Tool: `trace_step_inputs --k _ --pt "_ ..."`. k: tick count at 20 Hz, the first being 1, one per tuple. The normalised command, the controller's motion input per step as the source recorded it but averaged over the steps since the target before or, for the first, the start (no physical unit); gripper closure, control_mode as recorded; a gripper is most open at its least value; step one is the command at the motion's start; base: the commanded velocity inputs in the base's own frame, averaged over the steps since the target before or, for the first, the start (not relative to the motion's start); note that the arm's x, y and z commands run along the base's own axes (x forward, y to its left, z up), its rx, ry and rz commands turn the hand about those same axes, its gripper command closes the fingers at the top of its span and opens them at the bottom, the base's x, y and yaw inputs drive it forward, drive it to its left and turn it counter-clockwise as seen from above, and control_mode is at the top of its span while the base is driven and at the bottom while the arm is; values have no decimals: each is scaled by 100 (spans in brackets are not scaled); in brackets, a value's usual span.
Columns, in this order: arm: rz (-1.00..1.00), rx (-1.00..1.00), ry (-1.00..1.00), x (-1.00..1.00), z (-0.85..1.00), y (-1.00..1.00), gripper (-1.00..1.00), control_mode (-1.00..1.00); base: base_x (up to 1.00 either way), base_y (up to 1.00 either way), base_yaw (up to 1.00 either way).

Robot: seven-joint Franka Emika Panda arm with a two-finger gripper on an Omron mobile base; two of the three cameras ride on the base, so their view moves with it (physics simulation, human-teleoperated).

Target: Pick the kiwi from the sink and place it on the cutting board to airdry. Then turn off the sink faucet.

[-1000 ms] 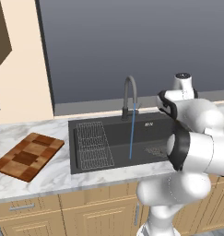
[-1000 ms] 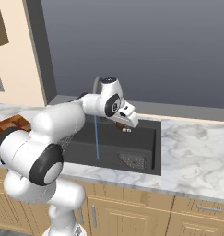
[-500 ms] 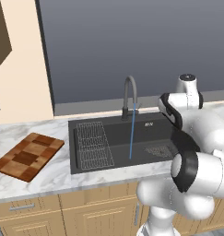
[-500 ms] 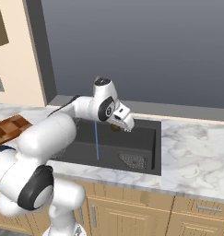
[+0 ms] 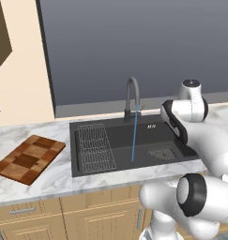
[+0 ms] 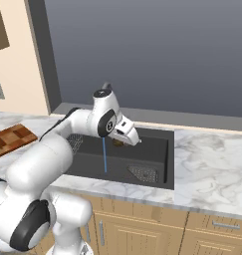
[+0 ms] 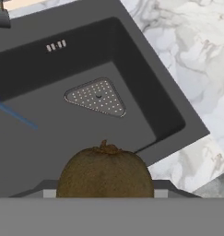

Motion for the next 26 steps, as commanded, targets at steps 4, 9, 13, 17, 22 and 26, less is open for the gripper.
trace_step_inputs --k 4,9,13,17,22,26 --pt "8 0 0 -19 0 11 100 -100 0 0 0" --pt "9 0 -1 -15 0 14 100 -100 0 0 0" --pt "8 1 0 -5 3 22 100 -100 0 0 0" --pt "9 0 0 0 2 30 100 -100 0 0 0" --pt "11 1 1 0 0 33 100 -100 0 0 0" --pt "12 2 2 0 0 35 100 -100 0 0 0"
